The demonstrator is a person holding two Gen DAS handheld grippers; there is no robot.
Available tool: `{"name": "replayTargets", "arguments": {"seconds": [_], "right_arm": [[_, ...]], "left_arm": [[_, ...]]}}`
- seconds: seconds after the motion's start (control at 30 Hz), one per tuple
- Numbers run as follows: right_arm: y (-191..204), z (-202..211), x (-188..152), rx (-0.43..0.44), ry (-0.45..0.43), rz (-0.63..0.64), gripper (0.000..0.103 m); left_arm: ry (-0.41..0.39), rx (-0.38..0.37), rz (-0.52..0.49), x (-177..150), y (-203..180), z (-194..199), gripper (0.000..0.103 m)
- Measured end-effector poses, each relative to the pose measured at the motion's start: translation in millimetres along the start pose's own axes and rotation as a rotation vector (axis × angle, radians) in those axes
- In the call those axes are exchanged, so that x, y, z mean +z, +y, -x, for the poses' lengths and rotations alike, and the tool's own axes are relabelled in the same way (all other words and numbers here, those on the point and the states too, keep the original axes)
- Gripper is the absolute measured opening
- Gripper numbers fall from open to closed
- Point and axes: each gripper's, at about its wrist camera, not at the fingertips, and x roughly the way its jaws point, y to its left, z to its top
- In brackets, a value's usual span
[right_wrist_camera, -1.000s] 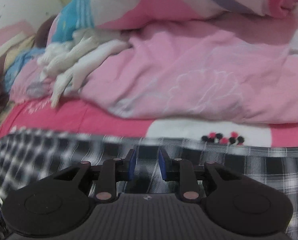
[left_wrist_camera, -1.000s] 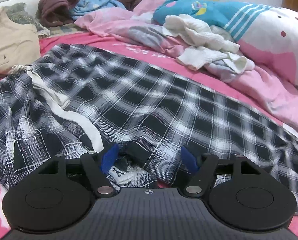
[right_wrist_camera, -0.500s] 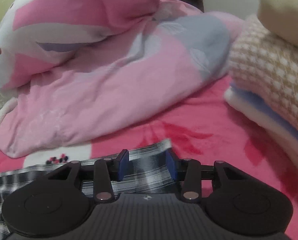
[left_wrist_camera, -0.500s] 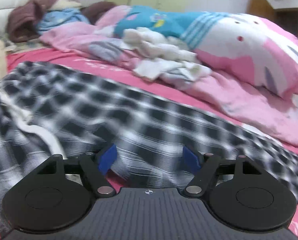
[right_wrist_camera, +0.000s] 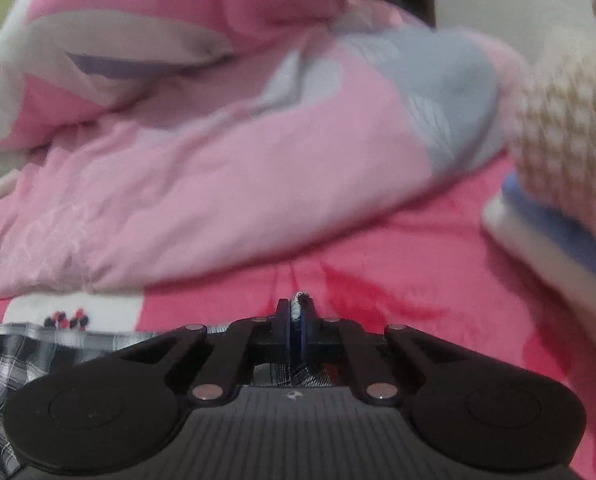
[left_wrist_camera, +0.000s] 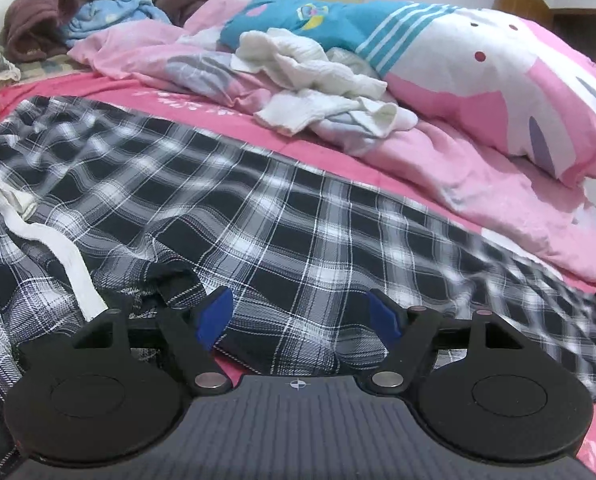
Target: Fold clothes
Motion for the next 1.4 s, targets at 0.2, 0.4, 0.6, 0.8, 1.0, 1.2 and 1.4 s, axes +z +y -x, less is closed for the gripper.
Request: {"name": "replayTargets", "arguments": {"seconds": [0.2,0.4,0.6,0.8,1.0,1.2,1.4], "right_arm": [[-4,-17,5,-0.036,-0.039,-0.031,0.005],[-9,-27,2,-0.073,-0.033,-0.081,0.020],[-41,53,-3,-0.008,-0.016,-0.165,0.041],[-67,123,-52,0.077,0.184,-0.314,0.051],[-66,128,-90,0.107,0.209,-0.383,0.021],[-55,147,-93,0.078,0.154,-0.310,0.006],[-53,136,-94,-0.076,0.178,-0.279,0.021]], "left_arm": [[0.006,0.007,-0.006,0,-1,-2,0.073],[0.014,0.008,-0.004,-1,0,-3,0.073],[0.015,0.006,0.000,0,1,-2,0.073],[0.005,-0.002,0.018,2,3,1,0.073],[-0.004,0.001,0.024,3,6,5,0.073],[-0.007,0.032,0.052,8,14,5,0.073],[-0.002,0.036,0.062,9,18,5,0.072]]}}
